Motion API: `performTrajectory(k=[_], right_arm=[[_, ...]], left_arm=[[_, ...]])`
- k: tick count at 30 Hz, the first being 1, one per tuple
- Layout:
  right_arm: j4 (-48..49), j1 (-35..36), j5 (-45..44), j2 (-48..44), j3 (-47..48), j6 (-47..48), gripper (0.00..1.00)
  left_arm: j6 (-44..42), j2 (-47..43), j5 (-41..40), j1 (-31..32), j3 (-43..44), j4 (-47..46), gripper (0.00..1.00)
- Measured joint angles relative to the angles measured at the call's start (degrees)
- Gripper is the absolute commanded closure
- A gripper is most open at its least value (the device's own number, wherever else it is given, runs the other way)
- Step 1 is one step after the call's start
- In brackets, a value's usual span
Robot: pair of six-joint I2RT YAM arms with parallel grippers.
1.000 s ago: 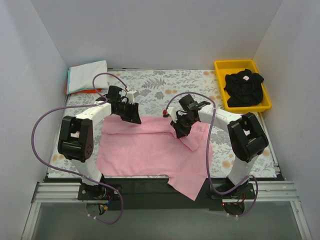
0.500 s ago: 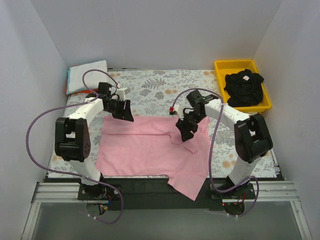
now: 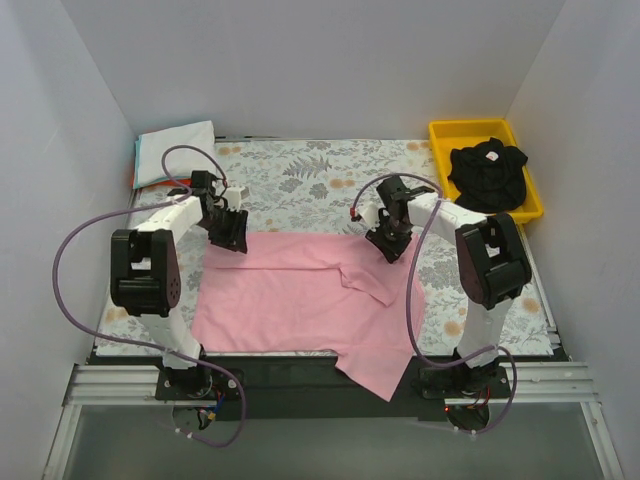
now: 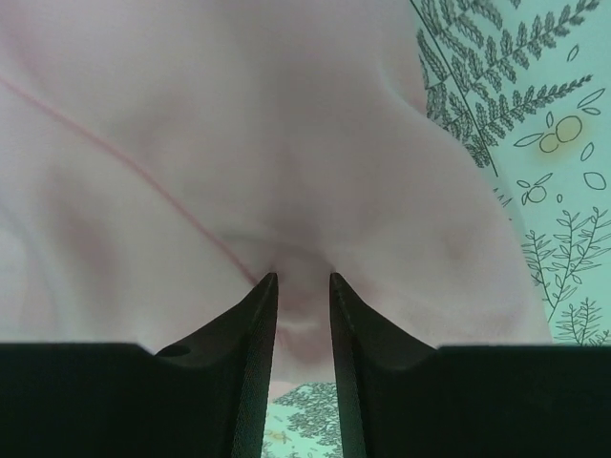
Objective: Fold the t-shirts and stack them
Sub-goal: Fold the tshirt
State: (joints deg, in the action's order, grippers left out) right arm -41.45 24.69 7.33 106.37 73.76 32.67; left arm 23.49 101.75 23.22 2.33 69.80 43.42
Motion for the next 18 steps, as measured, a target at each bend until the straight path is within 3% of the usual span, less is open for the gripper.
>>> performTrajectory(k=[5,8,13,18], right_arm=[[1.25,-1.2,-4.9,5.51,4.52,-0.33,0.66],[1.57,-2.56,-6.58,9.03,9.53,-0.52,0.65],[2.64,-4.46,-8.11,14.86,18.14,-0.98,0.61],[3.76,-5.92,-9.4,20.68,27.56,-1.01,0.51]], left_arm=[[0.57,6.32,-1.75,-0.55,0.98,-0.02,0.65],[1.22,10.21,-0.92,-1.49,6.12,1.7,0.65],[2.27,18.84,0.94,-2.12,18.58,4.66,0.67],[3.23,30.88,4.63,-3.69,37.68,6.62,0.63]])
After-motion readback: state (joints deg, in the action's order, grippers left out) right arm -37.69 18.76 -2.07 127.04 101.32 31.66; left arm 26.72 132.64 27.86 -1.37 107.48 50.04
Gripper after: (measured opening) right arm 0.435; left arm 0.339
